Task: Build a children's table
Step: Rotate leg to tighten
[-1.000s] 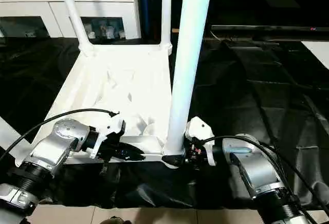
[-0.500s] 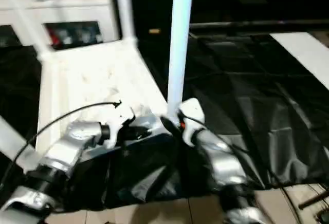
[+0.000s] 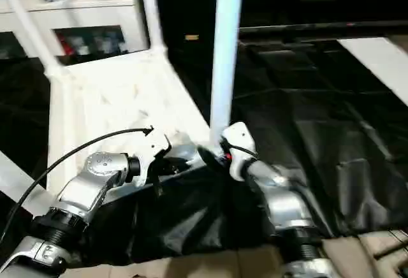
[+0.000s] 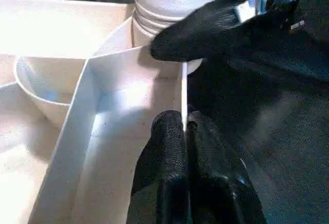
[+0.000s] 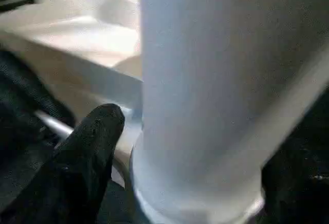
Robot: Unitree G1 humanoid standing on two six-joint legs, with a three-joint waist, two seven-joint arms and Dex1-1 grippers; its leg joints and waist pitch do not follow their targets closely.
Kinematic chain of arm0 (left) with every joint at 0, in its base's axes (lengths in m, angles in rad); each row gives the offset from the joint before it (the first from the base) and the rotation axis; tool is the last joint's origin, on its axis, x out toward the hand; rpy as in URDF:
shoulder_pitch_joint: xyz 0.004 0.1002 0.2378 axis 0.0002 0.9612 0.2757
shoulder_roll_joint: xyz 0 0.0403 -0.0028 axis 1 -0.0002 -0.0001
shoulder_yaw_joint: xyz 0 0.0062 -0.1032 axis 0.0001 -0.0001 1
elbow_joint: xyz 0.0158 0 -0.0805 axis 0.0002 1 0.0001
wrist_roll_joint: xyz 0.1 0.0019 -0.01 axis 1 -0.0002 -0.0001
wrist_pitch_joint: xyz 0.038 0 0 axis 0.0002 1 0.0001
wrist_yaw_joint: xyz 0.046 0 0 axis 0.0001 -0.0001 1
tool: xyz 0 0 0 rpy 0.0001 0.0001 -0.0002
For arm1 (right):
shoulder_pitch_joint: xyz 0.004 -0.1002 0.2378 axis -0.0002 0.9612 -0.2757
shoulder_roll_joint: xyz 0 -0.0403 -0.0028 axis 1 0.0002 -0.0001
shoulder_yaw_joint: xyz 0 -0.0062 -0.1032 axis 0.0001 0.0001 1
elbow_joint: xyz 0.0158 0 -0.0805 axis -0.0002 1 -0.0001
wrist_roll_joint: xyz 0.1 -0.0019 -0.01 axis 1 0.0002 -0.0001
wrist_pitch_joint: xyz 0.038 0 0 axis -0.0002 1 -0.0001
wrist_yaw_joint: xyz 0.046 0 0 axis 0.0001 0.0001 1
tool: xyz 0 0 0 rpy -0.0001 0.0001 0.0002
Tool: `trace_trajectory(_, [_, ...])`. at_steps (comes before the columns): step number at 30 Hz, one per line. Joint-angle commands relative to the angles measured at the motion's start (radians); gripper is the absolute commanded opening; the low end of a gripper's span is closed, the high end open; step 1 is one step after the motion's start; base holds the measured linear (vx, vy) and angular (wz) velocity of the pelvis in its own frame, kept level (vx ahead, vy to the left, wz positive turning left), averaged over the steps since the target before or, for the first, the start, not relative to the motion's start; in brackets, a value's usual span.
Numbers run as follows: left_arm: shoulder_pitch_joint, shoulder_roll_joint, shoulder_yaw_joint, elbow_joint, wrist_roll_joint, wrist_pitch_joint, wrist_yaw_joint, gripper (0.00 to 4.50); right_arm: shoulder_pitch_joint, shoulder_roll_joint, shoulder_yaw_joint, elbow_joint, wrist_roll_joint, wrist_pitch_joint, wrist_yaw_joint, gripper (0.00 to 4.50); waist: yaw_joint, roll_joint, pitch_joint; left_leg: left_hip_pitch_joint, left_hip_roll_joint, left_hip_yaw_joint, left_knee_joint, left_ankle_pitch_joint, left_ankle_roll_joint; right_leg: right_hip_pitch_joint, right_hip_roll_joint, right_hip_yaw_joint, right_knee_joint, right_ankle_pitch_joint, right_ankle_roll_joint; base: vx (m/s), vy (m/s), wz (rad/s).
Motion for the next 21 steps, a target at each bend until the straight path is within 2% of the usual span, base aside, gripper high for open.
trace_trajectory(1, [-0.010, -0.020, -0.035, -0.035, -0.061, -0.055, -0.079, 0.00, 0.012, 0.006, 0.073, -0.028, 0.026, 0.003, 0.099, 3.78, 0.004, -0.022, -0.056, 0.015, 0.047, -0.016, -0.058, -0.277, 0.073, 0.036, -0.054, 0.042, -0.074, -0.266, -0.207, 0.000, 0.000, 0.00])
trace_trajectory(2, [-0.013, 0.003, -0.034, -0.033, -0.068, -0.056, -0.117, 0.00, 0.020, -0.031, 0.071, -0.043, 0.038, -0.003, 0.156, 3.78, 0.013, -0.018, -0.060, 0.010, 0.051, -0.016, -0.055, -0.216, 0.089, 0.039, -0.053, 0.038, -0.062, -0.206, -0.222, 0.000, 0.000, 0.00])
trace_trajectory(4, [-0.014, 0.015, -0.035, -0.032, -0.070, -0.057, -0.135, 0.00, 0.024, -0.046, 0.071, -0.049, 0.043, -0.004, 0.181, 3.78, 0.017, -0.015, -0.062, 0.007, 0.052, -0.017, -0.053, -0.188, 0.097, 0.043, -0.052, 0.035, -0.056, -0.175, -0.229, 0.000, 0.000, 0.00])
trace_trajectory(6, [-0.017, 0.033, -0.036, -0.029, -0.069, -0.055, -0.162, 0.00, 0.029, -0.073, 0.071, -0.059, 0.053, 0.000, 0.228, 3.78, 0.021, -0.013, -0.062, 0.009, 0.056, -0.016, -0.051, -0.194, 0.099, 0.040, -0.051, 0.033, -0.053, -0.162, -0.243, 0.000, 0.000, 0.00])
trace_trajectory(8, [-0.029, 0.063, -0.035, -0.016, -0.075, -0.057, -0.206, 0.00, 0.040, -0.132, 0.080, -0.087, 0.085, 0.022, 0.321, 3.63, 0.024, -0.021, -0.063, 0.010, 0.056, -0.015, -0.050, -0.197, 0.098, 0.041, -0.050, 0.032, -0.052, -0.163, -0.246, 0.000, 0.000, 0.00])
trace_trajectory(10, [-0.034, 0.080, -0.036, -0.009, -0.079, -0.059, -0.230, 0.00, 0.043, -0.154, 0.083, -0.098, 0.094, 0.031, 0.353, 3.43, 0.030, -0.015, -0.061, 0.010, 0.059, -0.015, -0.050, -0.208, 0.098, 0.037, -0.052, 0.033, -0.052, -0.180, -0.246, 0.000, 0.000, 0.00])
trace_trajectory(11, [-0.040, 0.095, -0.038, 0.000, -0.079, -0.065, -0.246, 0.00, 0.045, -0.169, 0.084, -0.104, 0.097, 0.032, 0.378, 3.36, 0.029, -0.020, -0.062, 0.009, 0.059, -0.014, -0.050, -0.210, 0.097, 0.039, -0.052, 0.033, -0.052, -0.183, -0.245, 0.000, 0.000, 0.00])
trace_trajectory(13, [-0.046, 0.107, -0.035, 0.010, -0.080, -0.070, -0.262, 0.00, 0.044, -0.183, 0.088, -0.105, 0.098, 0.030, 0.398, 3.18, 0.032, -0.019, -0.060, 0.009, 0.058, -0.015, -0.052, -0.225, 0.089, 0.038, -0.054, 0.033, -0.054, -0.210, -0.241, 0.000, 0.000, 0.00])
trace_trajectory(14, [-0.048, 0.112, -0.035, 0.013, -0.079, -0.071, -0.269, 0.00, 0.042, -0.187, 0.089, -0.105, 0.099, 0.028, 0.406, 3.08, 0.035, -0.023, -0.061, 0.011, 0.059, -0.016, -0.053, -0.232, 0.080, 0.038, -0.058, 0.034, -0.056, -0.233, -0.234, 0.000, 0.000, 0.00])
trace_trajectory(18, [-0.051, 0.127, -0.037, 0.015, -0.082, -0.070, -0.292, 0.00, 0.039, -0.198, 0.096, -0.111, 0.102, 0.030, 0.426, 2.82, 0.035, -0.023, -0.060, 0.010, 0.058, -0.016, -0.054, -0.238, 0.067, 0.038, -0.059, 0.034, -0.058, -0.262, -0.224, 0.000, 0.000, 0.00])
trace_trajectory(21, [-0.055, 0.139, -0.042, 0.027, -0.085, -0.076, -0.313, 0.00, 0.040, -0.208, 0.104, -0.122, 0.112, 0.039, 0.444, 2.77, 0.037, -0.024, -0.065, 0.009, 0.058, -0.017, -0.051, -0.212, 0.073, 0.041, -0.058, 0.033, -0.053, -0.224, -0.228, 0.000, 0.000, 0.00])
